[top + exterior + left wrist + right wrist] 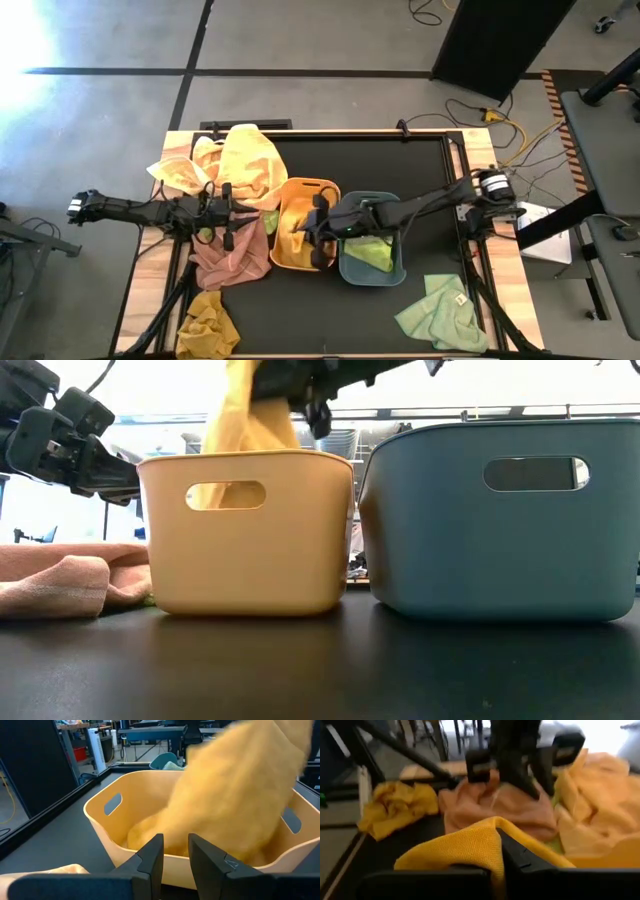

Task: Sort towels by color in basket
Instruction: Put the orange towel into the orange bin

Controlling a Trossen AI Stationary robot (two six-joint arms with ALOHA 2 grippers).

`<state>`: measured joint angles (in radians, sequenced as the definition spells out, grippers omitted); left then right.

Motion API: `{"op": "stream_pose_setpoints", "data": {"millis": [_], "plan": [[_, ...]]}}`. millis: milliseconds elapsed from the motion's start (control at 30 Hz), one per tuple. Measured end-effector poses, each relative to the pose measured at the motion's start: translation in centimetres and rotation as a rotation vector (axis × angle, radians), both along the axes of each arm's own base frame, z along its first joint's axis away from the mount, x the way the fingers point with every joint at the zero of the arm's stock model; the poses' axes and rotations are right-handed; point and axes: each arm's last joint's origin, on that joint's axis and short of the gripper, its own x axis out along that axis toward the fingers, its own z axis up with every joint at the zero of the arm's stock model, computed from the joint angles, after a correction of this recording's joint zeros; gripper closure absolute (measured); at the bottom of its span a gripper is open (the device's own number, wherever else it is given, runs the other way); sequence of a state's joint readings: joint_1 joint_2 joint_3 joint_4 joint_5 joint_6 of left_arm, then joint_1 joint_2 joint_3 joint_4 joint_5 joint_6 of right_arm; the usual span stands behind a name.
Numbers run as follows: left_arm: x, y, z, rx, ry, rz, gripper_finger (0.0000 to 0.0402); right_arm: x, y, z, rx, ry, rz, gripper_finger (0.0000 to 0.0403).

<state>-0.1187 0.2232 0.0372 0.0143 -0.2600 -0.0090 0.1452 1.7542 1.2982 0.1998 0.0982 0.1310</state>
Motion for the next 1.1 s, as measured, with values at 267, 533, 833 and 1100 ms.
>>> {"op": "stream_pose_setpoints", "data": {"millis": [267,533,833,1100], "plan": [[0.0,0.0,0.0,0.000,0.000,0.000,0.0326,1.6,-3.6,-1.7,-0.060,0.400,-0.254,0.0393],[0.0,0.0,0.0,0.000,0.002,0.000,0.0326,1.7,-7.2,-1.7,0.029,0.792,-0.293,0.0390],[0.0,0.0,0.0,0.000,0.000,0.000,0.0326,5.5,-5.9,-1.3,0.313,0.802,0.159,0.0390],[0.0,0.0,0.0,0.000,0.001,0.000,0.0326,8.1,-7.2,-5.1,0.131,0.853,-0.076,0.0390]]}}
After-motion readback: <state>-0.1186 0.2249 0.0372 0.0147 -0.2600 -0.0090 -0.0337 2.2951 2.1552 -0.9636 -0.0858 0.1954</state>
